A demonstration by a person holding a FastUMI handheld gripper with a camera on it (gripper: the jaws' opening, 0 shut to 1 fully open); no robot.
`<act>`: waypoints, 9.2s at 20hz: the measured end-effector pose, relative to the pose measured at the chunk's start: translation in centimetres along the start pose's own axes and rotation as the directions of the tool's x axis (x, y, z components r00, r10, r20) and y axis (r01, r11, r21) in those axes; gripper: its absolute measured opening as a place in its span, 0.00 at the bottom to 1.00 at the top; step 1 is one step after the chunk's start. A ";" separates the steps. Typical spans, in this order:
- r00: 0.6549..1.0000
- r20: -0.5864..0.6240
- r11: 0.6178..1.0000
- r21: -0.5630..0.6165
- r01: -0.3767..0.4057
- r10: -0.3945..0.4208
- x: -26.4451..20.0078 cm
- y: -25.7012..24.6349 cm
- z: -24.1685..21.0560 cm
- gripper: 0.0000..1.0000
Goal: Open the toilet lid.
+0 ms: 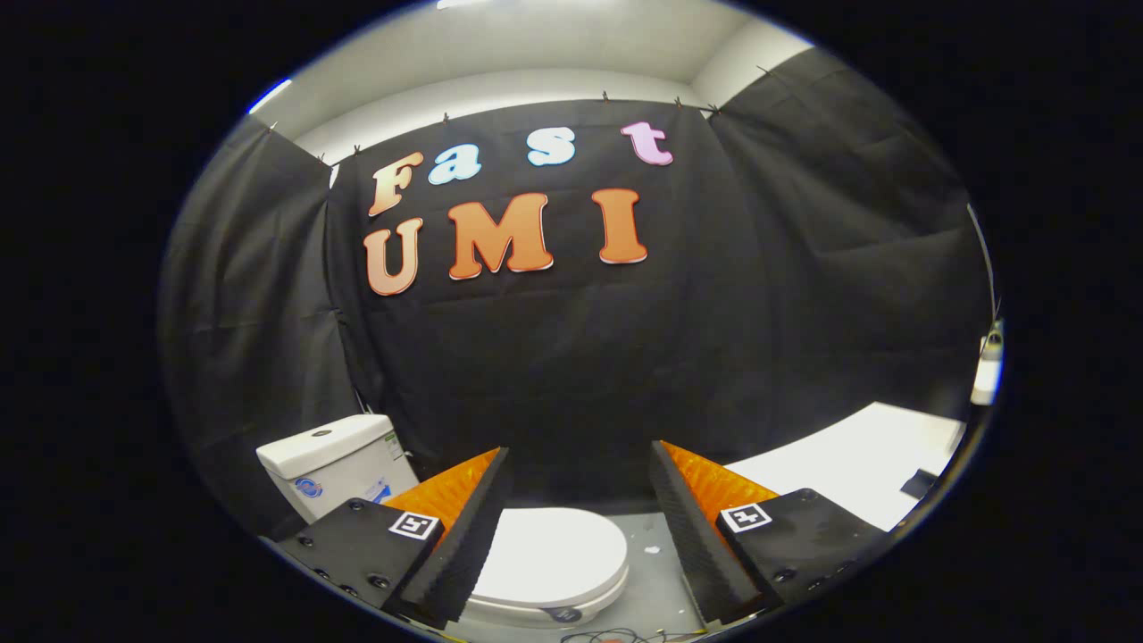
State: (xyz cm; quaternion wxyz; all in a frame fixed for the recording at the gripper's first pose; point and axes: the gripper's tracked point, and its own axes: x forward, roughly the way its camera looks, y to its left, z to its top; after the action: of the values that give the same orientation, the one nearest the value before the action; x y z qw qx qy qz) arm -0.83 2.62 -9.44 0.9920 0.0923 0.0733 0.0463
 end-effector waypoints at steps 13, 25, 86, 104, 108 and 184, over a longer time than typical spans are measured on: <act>0.934 -0.349 0.958 0.284 0.029 0.075 2.7 -0.2 -23.2 0.99; 0.809 -0.560 0.830 0.527 0.183 0.177 3.5 -2.2 -37.7 0.99; 0.888 -0.451 0.982 0.187 -0.004 0.089 6.5 22.9 -14.5 0.08; 0.904 -0.423 0.991 -0.073 -0.108 0.068 7.3 35.5 -14.3 0.07; 0.906 -0.417 0.983 -0.127 -0.133 0.069 7.2 38.2 -15.1 0.07; 0.989 0.050 0.987 -0.070 0.146 -0.142 2.6 3.5 12.9 0.97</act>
State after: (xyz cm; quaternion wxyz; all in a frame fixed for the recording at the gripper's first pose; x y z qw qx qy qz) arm 3.45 4.08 3.45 0.9968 0.0510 0.0558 -0.0250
